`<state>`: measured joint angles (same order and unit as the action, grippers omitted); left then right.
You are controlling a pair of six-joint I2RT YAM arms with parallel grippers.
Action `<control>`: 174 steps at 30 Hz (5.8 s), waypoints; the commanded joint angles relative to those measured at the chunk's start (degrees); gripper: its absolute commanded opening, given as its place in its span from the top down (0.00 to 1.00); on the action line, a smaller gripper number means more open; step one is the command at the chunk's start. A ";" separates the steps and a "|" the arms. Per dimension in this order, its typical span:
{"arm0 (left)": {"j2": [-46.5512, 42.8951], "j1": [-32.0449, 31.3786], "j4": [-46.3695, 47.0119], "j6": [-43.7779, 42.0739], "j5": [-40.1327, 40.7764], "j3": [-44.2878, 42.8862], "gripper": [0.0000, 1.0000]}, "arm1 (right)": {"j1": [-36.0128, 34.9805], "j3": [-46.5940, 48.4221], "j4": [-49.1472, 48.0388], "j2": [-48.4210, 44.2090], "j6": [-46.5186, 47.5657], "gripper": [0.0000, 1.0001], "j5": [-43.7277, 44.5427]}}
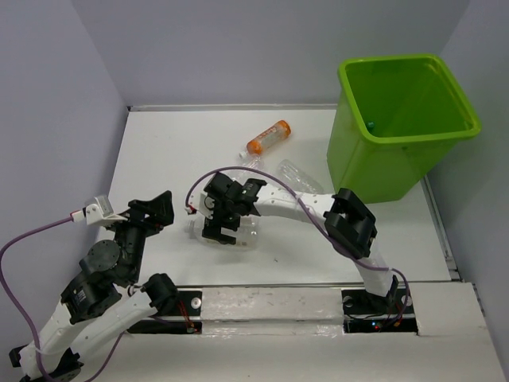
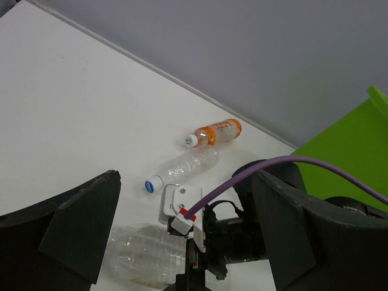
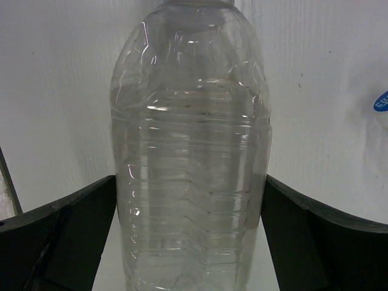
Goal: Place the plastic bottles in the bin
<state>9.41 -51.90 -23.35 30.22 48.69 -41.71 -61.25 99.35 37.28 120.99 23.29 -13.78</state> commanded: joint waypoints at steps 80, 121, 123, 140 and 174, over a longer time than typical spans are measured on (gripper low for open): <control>95.79 18.50 5.16 -32.15 -38.32 -39.75 0.01 | 20.12 -9.35 -5.72 -41.64 -13.97 0.06 20.11; 60.40 20.52 8.50 -15.89 -47.80 -23.85 0.41 | 31.46 -13.39 -10.47 -6.74 -15.11 0.03 23.89; 58.63 20.61 8.59 -15.54 -48.42 -24.73 0.41 | 31.46 -13.57 -10.56 -6.12 -15.82 0.09 22.93; 50.09 19.65 15.07 -12.56 -63.18 -34.13 0.41 | 24.43 -10.25 -9.77 -52.07 -23.03 0.67 18.16; 79.35 -1.71 34.60 -13.43 -57.30 -68.31 0.44 | 48.07 -12.95 -18.12 -75.62 -39.36 1.00 21.98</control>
<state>84.58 -52.18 2.26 16.64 -9.15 -102.45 -13.19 93.41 18.79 54.08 -7.20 17.93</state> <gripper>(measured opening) 0.741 0.011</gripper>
